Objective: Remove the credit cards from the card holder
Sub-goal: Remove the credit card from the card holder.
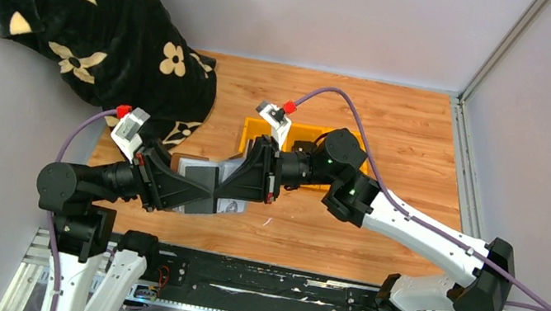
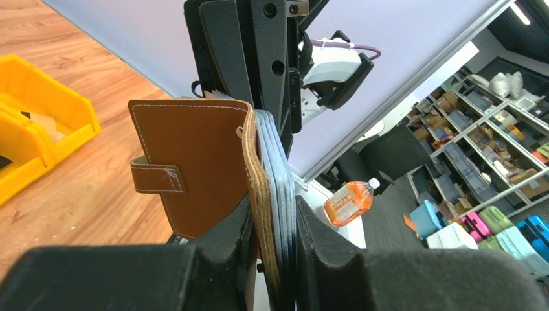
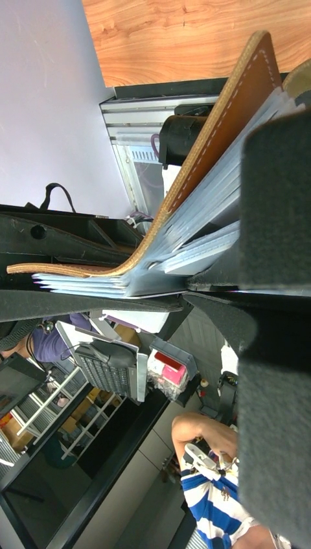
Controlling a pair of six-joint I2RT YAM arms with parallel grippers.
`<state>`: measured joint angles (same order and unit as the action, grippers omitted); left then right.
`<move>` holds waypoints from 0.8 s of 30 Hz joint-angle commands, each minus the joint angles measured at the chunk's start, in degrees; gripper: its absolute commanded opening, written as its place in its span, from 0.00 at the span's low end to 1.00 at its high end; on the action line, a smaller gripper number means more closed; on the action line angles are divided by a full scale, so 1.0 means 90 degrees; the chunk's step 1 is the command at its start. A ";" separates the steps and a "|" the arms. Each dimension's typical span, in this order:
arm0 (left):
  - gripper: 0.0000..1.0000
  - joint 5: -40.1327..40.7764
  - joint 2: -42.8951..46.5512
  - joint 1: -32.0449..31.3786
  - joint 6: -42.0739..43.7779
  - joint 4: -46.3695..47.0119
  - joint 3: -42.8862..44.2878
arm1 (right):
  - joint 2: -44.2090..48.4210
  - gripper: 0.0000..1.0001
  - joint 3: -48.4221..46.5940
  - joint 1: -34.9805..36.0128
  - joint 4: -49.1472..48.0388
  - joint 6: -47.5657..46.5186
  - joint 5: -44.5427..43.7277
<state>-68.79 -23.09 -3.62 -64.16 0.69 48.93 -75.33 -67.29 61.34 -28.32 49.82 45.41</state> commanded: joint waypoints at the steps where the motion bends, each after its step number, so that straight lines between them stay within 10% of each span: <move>1: 0.17 -0.0374 -0.0019 -0.0086 -0.0173 0.0190 0.0178 | 0.0226 0.00 0.0152 -0.0036 0.0194 -0.0377 -0.0273; 24: 0.08 -0.0359 -0.0071 -0.0113 -0.0047 0.0133 0.0247 | 0.0702 0.00 0.0480 -0.0263 0.0572 -0.0552 -0.0383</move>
<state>-70.32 -24.16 -3.97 -64.75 0.30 48.97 -69.04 -63.83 60.16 -22.24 44.91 43.31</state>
